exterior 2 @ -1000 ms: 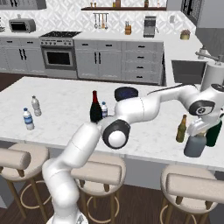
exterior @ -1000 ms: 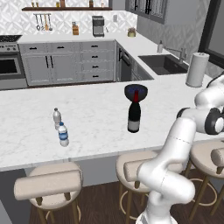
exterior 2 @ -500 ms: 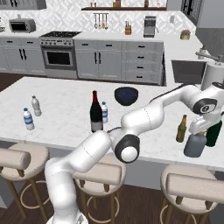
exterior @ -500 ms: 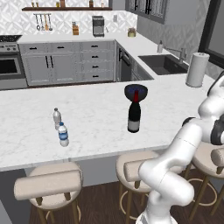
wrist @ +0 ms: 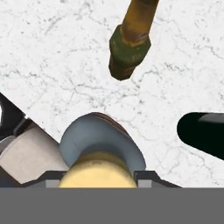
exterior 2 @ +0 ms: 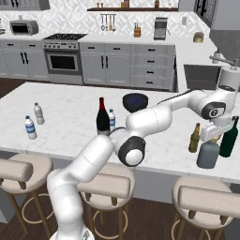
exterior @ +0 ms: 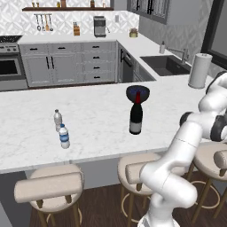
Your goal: Move the plastic bottles in the middle to the plastics group, and the glass bottles in the middle to the glass group.
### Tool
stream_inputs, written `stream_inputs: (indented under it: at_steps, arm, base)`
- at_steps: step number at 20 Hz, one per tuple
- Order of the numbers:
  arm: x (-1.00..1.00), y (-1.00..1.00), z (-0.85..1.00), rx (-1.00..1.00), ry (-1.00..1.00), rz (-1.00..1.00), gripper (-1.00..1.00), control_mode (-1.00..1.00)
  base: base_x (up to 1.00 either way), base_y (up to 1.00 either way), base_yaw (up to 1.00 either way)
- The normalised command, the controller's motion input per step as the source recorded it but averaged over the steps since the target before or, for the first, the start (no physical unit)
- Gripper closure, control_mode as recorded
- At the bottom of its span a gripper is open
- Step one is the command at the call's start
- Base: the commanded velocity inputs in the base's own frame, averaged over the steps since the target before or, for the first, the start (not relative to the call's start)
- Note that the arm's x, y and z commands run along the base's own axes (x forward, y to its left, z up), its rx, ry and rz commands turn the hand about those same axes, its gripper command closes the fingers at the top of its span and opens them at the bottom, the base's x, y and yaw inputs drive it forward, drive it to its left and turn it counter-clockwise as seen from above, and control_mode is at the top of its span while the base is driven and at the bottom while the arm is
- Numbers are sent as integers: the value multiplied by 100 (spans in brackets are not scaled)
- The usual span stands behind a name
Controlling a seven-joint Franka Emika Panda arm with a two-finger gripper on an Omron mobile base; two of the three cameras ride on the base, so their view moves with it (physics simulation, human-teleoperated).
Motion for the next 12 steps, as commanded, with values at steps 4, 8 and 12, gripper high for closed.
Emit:
stream_inputs:
  at_steps: [4, 8, 12]
  arm:
    - [-2, 7, -17, -5, -6, 0, 100, -100]
    - [0, -9, -2, 0, -1, 0, 100, -100]
    - [11, 0, -17, 0, 0, 0, 100, -100]
  base:
    - [0, 0, 0]
    - [0, 0, 0]
    - [0, 0, 0]
